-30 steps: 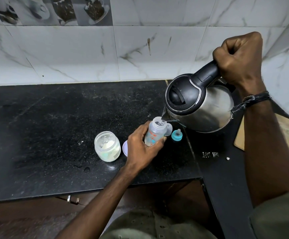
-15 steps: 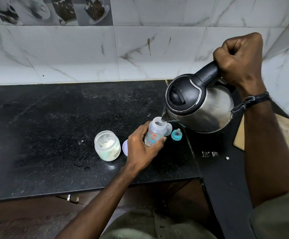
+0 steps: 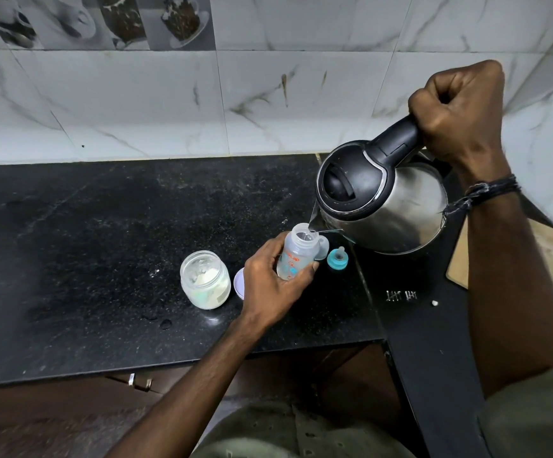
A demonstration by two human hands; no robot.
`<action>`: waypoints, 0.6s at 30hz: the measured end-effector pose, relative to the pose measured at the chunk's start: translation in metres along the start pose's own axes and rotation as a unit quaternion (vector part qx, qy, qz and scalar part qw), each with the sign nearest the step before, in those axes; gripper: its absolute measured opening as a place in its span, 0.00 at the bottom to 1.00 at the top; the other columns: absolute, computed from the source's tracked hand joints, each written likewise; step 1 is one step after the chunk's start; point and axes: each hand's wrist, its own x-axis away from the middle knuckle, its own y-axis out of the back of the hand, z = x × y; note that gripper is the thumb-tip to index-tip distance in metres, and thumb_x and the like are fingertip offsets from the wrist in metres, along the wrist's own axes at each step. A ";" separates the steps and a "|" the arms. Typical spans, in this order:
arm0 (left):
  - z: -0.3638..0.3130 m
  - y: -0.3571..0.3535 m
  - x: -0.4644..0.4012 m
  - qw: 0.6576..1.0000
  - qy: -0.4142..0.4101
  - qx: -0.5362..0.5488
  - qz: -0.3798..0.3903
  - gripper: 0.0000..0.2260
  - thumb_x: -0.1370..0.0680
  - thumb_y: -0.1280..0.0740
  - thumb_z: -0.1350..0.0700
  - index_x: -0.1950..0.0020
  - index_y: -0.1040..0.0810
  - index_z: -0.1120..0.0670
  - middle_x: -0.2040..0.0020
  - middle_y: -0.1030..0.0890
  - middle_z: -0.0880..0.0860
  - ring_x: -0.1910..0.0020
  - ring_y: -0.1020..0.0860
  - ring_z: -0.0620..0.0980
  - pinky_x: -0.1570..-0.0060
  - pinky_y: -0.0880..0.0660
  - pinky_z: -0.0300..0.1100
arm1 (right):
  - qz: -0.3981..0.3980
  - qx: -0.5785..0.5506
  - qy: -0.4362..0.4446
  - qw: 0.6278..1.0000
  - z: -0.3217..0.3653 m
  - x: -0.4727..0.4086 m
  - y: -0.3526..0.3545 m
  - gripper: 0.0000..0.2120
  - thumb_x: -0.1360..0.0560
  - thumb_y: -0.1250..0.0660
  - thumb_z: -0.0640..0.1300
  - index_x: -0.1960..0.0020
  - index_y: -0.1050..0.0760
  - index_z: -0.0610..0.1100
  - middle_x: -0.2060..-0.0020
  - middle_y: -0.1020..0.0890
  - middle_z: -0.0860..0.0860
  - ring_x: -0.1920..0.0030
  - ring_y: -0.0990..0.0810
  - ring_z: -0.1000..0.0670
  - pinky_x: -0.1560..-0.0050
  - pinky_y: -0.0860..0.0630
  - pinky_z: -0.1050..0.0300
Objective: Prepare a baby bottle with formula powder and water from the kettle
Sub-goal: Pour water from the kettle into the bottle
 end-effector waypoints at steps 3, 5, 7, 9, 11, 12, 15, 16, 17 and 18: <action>0.000 -0.001 0.000 1.000 0.002 0.007 -0.004 0.22 0.29 0.21 0.53 0.36 0.17 0.51 0.45 0.14 0.47 0.47 0.17 0.44 0.46 0.20 0.41 | -0.004 -0.004 0.003 1.000 -0.001 0.000 0.000 0.15 0.35 0.37 0.44 0.77 0.36 0.40 0.82 0.35 0.54 0.78 0.43 0.56 0.74 0.45 0.62; 0.000 -0.001 0.000 1.000 0.001 0.011 -0.007 0.21 0.30 0.21 0.54 0.37 0.17 0.49 0.45 0.14 0.47 0.47 0.17 0.44 0.47 0.20 0.42 | -0.004 -0.008 0.006 1.000 0.000 0.001 0.000 0.15 0.35 0.37 0.43 0.77 0.37 0.41 0.83 0.35 0.54 0.79 0.43 0.55 0.74 0.45 0.63; -0.001 -0.002 0.001 1.000 0.001 0.014 -0.005 0.21 0.30 0.21 0.53 0.37 0.18 0.47 0.46 0.14 0.47 0.48 0.17 0.45 0.49 0.20 0.42 | -0.002 -0.009 0.006 1.000 0.000 0.002 0.000 0.14 0.35 0.37 0.43 0.76 0.35 0.40 0.83 0.34 0.54 0.79 0.43 0.55 0.75 0.44 0.64; 0.000 -0.001 0.001 1.000 0.004 0.017 -0.005 0.21 0.30 0.21 0.52 0.38 0.18 0.48 0.46 0.14 0.47 0.49 0.17 0.45 0.49 0.20 0.43 | -0.003 -0.008 0.006 1.000 0.001 0.002 0.000 0.14 0.35 0.38 0.43 0.76 0.34 0.38 0.83 0.34 0.55 0.79 0.42 0.55 0.75 0.44 0.65; 0.000 -0.001 0.001 1.000 0.005 0.016 -0.006 0.21 0.30 0.21 0.52 0.37 0.17 0.49 0.46 0.14 0.48 0.48 0.16 0.46 0.49 0.20 0.42 | -0.002 -0.008 0.008 1.000 0.002 0.002 0.000 0.14 0.35 0.38 0.43 0.76 0.34 0.39 0.83 0.34 0.55 0.80 0.41 0.55 0.75 0.44 0.66; 0.001 -0.001 0.000 1.000 0.003 0.015 -0.006 0.21 0.30 0.21 0.52 0.37 0.18 0.49 0.46 0.14 0.48 0.48 0.16 0.46 0.49 0.20 0.42 | -0.002 -0.009 0.009 1.000 0.002 0.002 0.000 0.14 0.35 0.38 0.43 0.76 0.35 0.39 0.83 0.34 0.56 0.80 0.41 0.55 0.75 0.44 0.66; 0.001 -0.001 0.001 1.000 0.001 0.016 -0.007 0.21 0.29 0.21 0.52 0.37 0.18 0.49 0.46 0.14 0.48 0.48 0.16 0.45 0.49 0.20 0.41 | -0.003 -0.010 0.008 1.000 0.003 0.001 0.000 0.14 0.35 0.37 0.43 0.76 0.35 0.40 0.83 0.34 0.55 0.79 0.42 0.55 0.75 0.44 0.65; 0.001 -0.001 0.001 1.000 0.000 0.014 -0.007 0.21 0.29 0.22 0.51 0.37 0.17 0.51 0.46 0.14 0.48 0.48 0.16 0.45 0.48 0.20 0.42 | -0.004 -0.009 0.008 1.000 0.003 0.001 -0.001 0.14 0.35 0.37 0.43 0.76 0.35 0.39 0.83 0.34 0.55 0.79 0.42 0.55 0.75 0.44 0.64; 0.000 -0.001 0.001 1.000 0.000 0.011 -0.008 0.21 0.29 0.22 0.51 0.37 0.17 0.52 0.46 0.14 0.48 0.48 0.17 0.45 0.48 0.20 0.42 | -0.004 -0.008 0.007 1.000 0.003 0.001 -0.001 0.14 0.35 0.37 0.43 0.76 0.34 0.38 0.83 0.34 0.54 0.79 0.42 0.55 0.75 0.44 0.64; 0.000 -0.001 0.001 1.000 0.000 0.010 -0.010 0.21 0.29 0.21 0.51 0.37 0.17 0.52 0.46 0.14 0.48 0.48 0.17 0.45 0.48 0.20 0.41 | -0.005 -0.008 0.006 1.000 0.003 0.001 -0.001 0.14 0.35 0.37 0.43 0.76 0.34 0.38 0.83 0.34 0.54 0.78 0.43 0.56 0.74 0.44 0.63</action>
